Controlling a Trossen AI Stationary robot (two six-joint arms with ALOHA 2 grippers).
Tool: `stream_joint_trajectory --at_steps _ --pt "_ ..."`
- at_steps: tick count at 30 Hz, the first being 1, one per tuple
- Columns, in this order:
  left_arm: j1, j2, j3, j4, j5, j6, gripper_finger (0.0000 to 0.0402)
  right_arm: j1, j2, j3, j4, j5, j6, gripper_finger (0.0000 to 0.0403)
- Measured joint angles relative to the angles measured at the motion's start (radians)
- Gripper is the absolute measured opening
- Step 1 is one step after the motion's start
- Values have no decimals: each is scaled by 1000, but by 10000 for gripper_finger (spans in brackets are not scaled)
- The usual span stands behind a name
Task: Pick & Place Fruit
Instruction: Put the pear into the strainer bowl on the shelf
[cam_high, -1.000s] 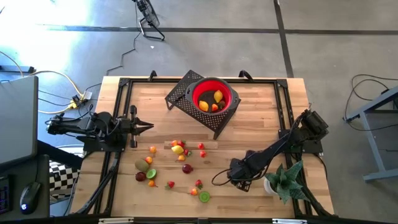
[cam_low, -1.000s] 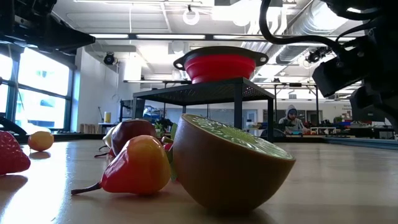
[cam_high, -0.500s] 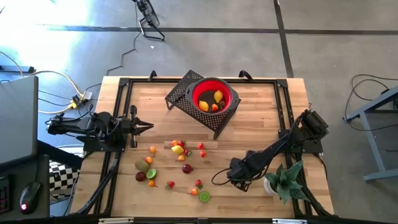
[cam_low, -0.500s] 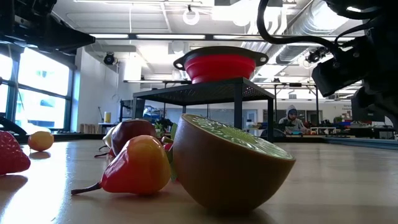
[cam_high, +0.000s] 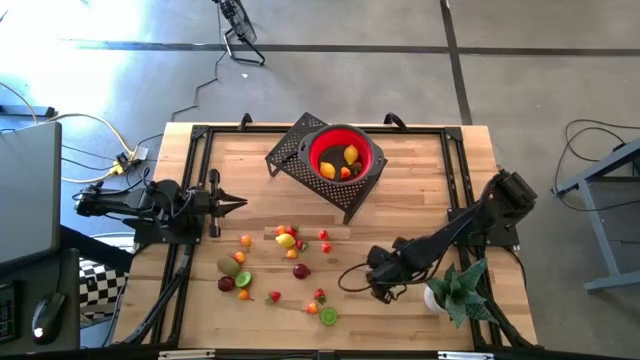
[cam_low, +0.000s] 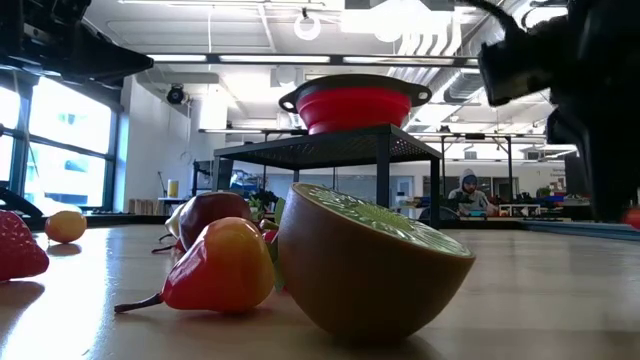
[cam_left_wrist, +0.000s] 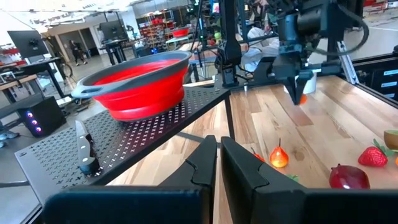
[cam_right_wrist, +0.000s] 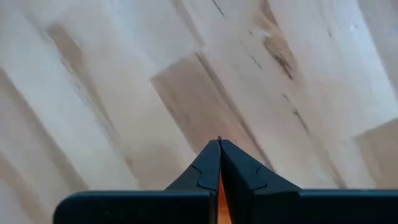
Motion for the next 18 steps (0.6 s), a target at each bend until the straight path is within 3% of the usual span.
stream_joint_trajectory --at_steps 18 --pt "0 0 0 10 0 0 19 -94 -174 1 59 104 -9 3"
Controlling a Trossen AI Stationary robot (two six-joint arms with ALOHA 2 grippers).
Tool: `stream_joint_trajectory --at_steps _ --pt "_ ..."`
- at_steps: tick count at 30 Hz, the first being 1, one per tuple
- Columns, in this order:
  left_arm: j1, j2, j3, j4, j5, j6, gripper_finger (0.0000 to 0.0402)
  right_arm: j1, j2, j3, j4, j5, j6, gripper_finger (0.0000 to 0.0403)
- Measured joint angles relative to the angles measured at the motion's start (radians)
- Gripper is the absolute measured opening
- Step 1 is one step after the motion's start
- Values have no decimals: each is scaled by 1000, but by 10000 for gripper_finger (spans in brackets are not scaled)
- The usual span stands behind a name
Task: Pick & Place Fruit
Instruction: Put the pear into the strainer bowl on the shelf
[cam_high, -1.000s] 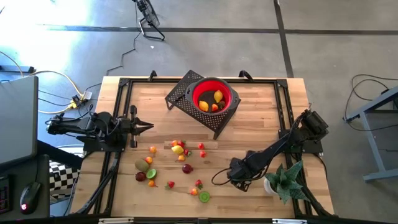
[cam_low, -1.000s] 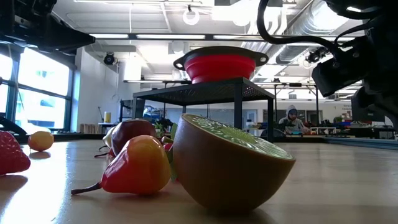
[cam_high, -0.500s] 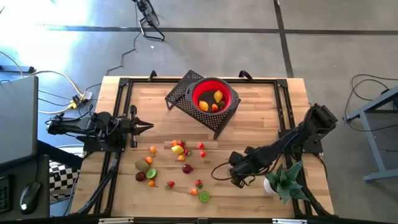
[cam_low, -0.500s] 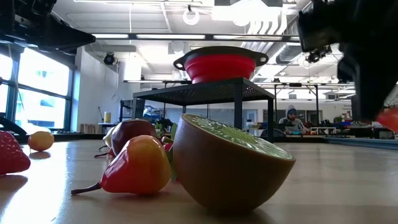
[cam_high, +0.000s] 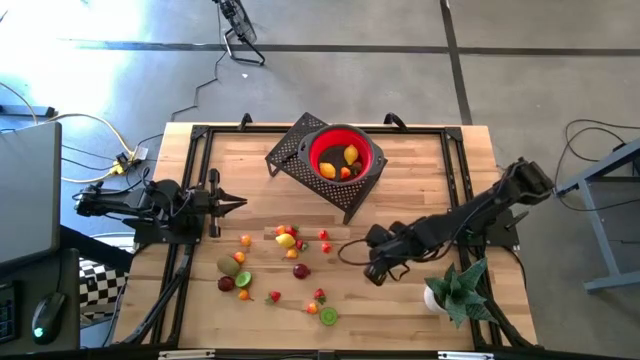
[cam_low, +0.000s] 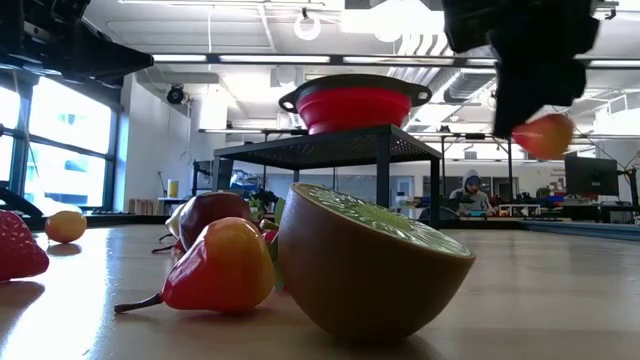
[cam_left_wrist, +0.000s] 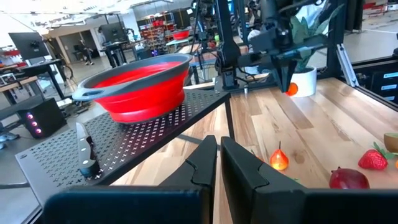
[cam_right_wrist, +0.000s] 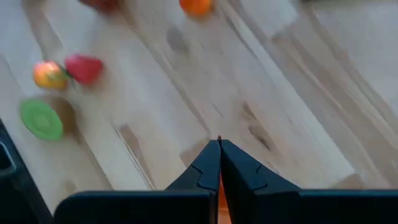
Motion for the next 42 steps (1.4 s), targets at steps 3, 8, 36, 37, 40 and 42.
stream_joint_trajectory --at_steps 3,8,36,37,40,42 --pt "0 0 0 0 0 0 19 -24 -26 0 24 8 -25 3" --pt "0 0 0 -1 0 0 19 -65 -77 0 96 37 -88 3" --pt "0 0 0 -2 0 0 19 -410 -196 1 606 157 -733 3" --pt "0 0 0 -2 0 0 19 -419 -196 1 623 159 -748 3" --pt "0 0 0 -2 0 0 19 -447 -196 1 639 168 -775 3" --pt "0 0 0 -2 0 0 19 -463 -196 1 644 201 -787 3"
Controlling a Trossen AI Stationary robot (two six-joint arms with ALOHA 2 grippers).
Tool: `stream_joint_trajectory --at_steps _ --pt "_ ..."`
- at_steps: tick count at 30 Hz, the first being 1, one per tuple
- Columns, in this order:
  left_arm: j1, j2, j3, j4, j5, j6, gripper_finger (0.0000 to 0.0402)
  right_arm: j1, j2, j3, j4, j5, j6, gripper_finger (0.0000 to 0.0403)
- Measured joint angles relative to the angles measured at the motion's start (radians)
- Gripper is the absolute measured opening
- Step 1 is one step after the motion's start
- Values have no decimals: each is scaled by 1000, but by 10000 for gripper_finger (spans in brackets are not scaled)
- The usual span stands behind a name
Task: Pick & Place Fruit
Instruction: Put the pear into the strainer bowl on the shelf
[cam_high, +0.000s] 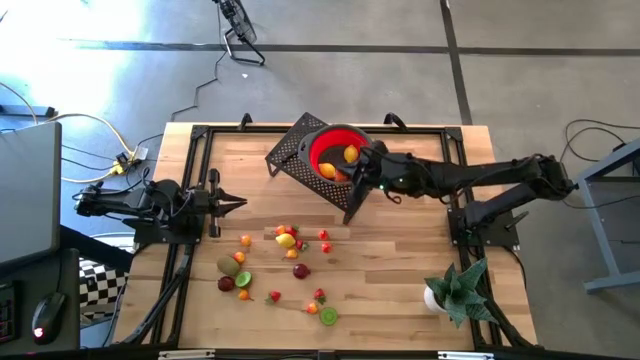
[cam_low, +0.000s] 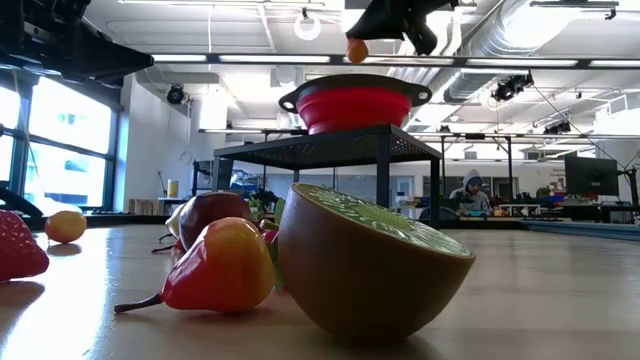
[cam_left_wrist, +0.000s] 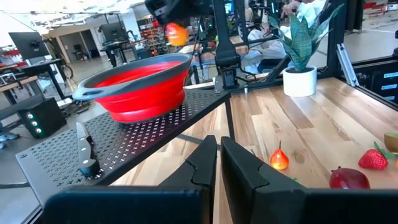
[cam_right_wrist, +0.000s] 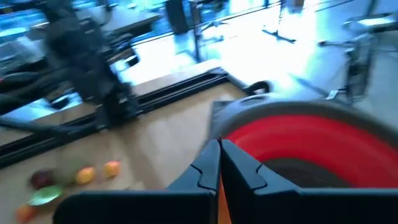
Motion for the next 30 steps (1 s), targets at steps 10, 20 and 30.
stream_joint_trajectory --at_steps 10,20,30 --pt "0 0 0 0 0 0 19 -72 0 15 -33 64 -51 3" --pt "0 0 0 0 0 -18 19 -122 37 174 -288 73 -52 3" --pt "0 0 0 0 0 -23 19 -190 104 182 -374 31 -51 3"
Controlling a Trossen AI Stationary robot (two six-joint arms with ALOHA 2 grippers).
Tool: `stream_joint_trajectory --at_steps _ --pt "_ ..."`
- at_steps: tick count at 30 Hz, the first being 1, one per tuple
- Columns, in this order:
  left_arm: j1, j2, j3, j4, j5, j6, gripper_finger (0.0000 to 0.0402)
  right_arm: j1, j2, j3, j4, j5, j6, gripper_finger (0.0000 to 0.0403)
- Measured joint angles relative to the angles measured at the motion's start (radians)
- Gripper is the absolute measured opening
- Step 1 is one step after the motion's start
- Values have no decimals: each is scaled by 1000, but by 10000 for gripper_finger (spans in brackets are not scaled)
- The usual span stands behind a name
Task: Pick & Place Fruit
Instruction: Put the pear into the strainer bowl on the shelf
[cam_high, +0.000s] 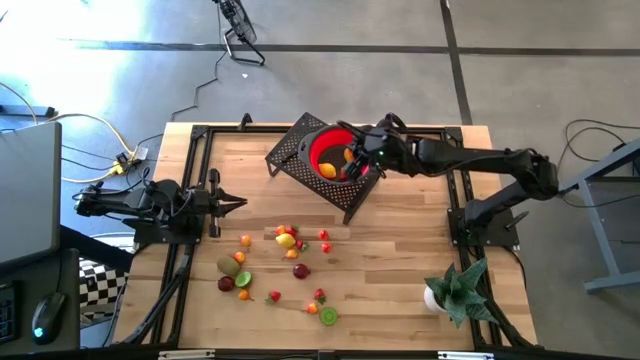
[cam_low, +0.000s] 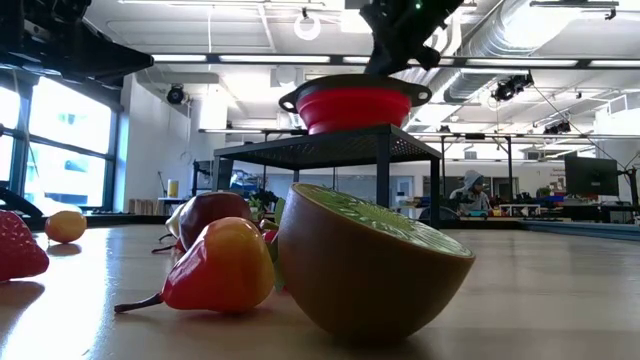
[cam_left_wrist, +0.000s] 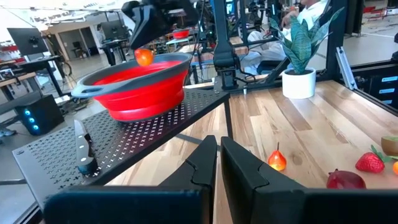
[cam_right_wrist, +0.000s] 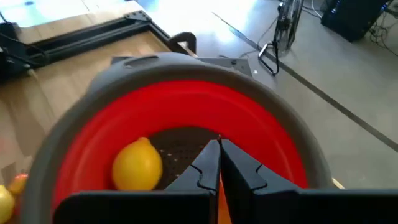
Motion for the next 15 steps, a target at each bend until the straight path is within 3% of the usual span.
stream_joint_trajectory --at_steps 15 --pt "0 0 0 0 0 -1 19 -22 0 0 -64 -46 7 3"
